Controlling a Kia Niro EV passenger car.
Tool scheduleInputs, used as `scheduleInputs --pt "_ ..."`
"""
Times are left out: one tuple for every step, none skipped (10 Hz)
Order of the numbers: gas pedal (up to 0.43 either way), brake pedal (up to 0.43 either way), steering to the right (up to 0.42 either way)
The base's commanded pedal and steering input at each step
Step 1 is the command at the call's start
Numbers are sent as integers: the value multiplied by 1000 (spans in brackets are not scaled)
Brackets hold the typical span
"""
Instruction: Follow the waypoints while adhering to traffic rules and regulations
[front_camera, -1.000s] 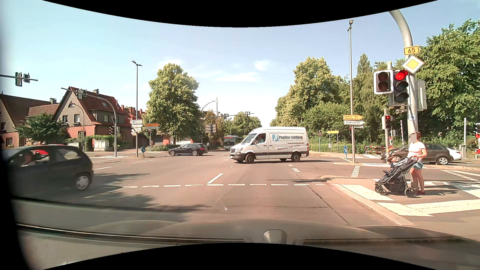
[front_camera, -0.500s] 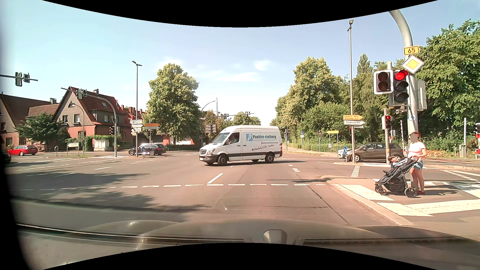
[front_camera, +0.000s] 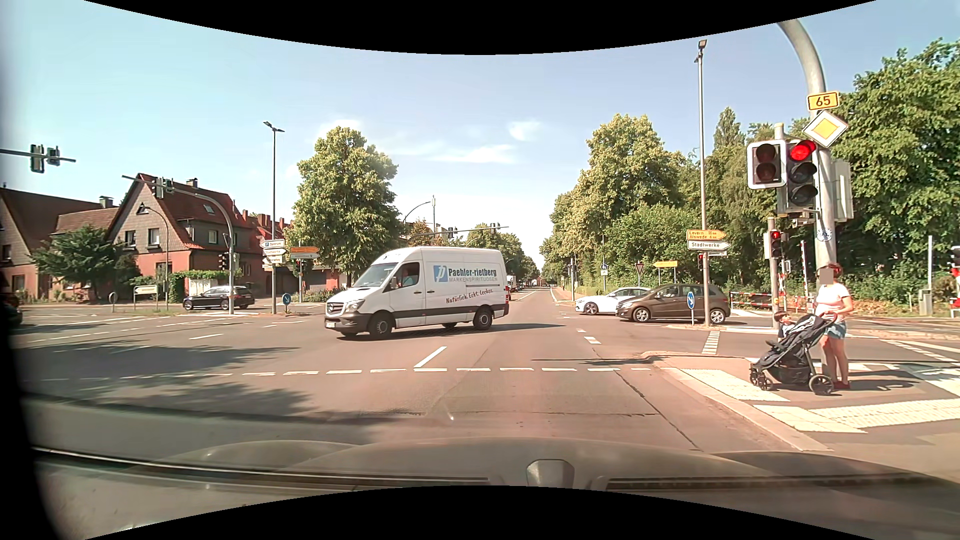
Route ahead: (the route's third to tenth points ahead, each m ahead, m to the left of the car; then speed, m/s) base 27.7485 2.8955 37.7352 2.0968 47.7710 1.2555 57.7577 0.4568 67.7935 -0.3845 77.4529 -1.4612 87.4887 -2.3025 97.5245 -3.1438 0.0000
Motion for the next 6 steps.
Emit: scheduleInputs --pt "0 280 16" --pt "0 280 16" --pt "0 280 16" --pt "0 280 16" --pt "0 280 16" --pt "0 280 16"
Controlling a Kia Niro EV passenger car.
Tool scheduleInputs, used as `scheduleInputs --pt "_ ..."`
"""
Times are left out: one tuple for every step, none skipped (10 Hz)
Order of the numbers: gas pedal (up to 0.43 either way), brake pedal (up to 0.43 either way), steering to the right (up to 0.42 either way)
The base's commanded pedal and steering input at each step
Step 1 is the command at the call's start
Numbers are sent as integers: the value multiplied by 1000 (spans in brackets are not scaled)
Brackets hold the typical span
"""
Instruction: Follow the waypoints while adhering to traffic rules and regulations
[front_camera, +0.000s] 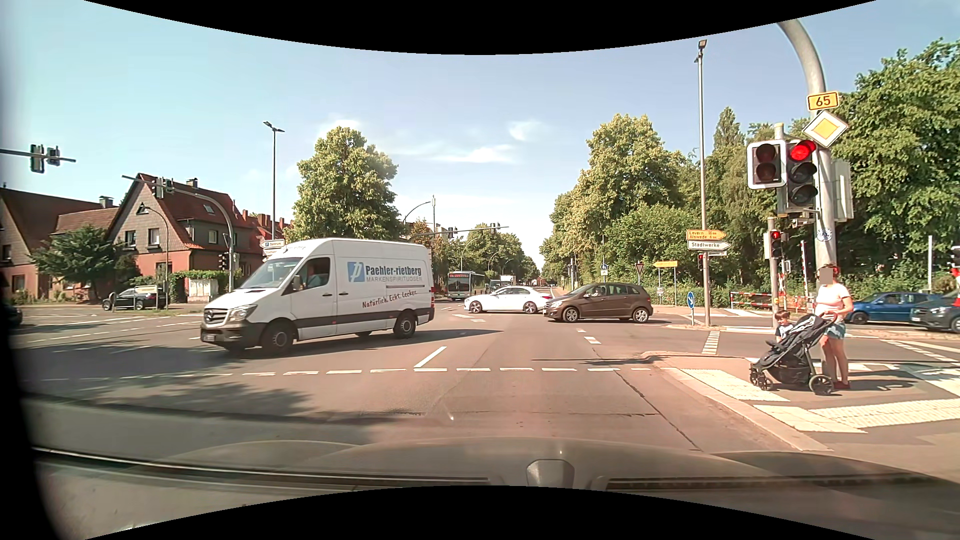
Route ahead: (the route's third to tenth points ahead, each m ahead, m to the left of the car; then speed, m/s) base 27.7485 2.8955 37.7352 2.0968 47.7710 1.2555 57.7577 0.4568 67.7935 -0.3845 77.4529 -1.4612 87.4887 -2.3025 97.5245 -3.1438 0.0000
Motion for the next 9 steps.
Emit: scheduleInputs --pt "0 280 16" --pt "0 280 16" --pt "0 280 16" --pt "0 280 16" --pt "0 280 16" --pt "0 280 16" --pt "0 280 16" --pt "0 280 16" --pt "0 280 16"
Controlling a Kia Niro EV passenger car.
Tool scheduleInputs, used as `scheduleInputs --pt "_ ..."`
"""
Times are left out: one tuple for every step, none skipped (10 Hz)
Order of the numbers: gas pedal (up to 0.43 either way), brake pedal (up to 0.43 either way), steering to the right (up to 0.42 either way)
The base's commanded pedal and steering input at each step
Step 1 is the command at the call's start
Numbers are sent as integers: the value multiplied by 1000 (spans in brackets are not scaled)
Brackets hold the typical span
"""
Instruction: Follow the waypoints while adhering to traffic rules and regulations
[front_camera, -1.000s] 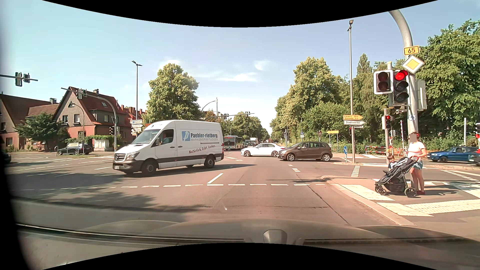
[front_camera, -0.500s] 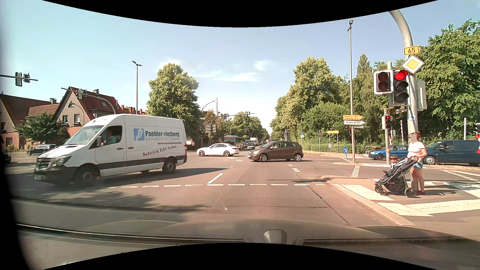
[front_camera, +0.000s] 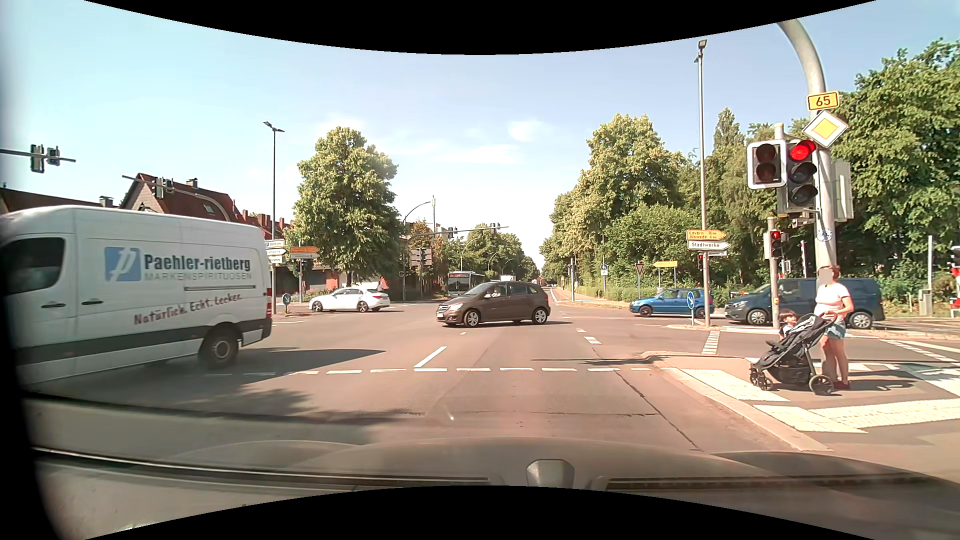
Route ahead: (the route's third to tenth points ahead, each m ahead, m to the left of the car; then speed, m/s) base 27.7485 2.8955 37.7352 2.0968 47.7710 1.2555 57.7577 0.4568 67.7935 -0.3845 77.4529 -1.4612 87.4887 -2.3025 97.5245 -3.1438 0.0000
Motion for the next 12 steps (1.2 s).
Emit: scheduleInputs --pt "0 280 16" --pt "0 280 16" --pt "0 280 16" --pt "0 280 16" --pt "0 280 16" --pt "0 280 16" --pt "0 280 16" --pt "0 280 16" --pt "0 280 16" --pt "0 280 16" --pt "0 280 16" --pt "0 280 16"
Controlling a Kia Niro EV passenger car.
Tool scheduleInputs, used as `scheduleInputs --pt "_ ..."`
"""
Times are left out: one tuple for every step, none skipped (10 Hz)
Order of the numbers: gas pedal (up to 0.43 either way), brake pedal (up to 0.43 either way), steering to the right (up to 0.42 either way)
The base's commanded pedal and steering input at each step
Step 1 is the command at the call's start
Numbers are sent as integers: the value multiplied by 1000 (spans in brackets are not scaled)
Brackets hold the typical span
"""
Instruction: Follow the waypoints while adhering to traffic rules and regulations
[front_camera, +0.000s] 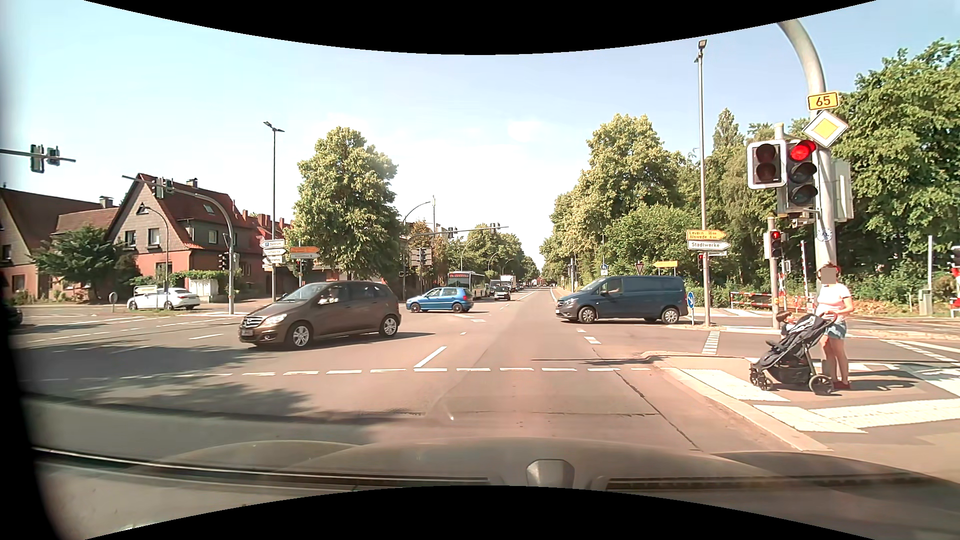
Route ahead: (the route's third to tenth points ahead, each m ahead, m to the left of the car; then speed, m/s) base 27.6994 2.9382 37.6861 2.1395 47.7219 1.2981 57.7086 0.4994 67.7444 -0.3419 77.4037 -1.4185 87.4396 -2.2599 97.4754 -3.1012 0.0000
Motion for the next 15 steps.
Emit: scheduleInputs --pt "0 280 16" --pt "0 280 16" --pt "0 280 16" --pt "0 280 16" --pt "0 280 16" --pt "0 280 16" --pt "0 280 16" --pt "0 280 16" --pt "0 280 16" --pt "0 280 16" --pt "0 280 16" --pt "0 280 16" --pt "0 280 16" --pt "0 280 16" --pt "0 280 16"
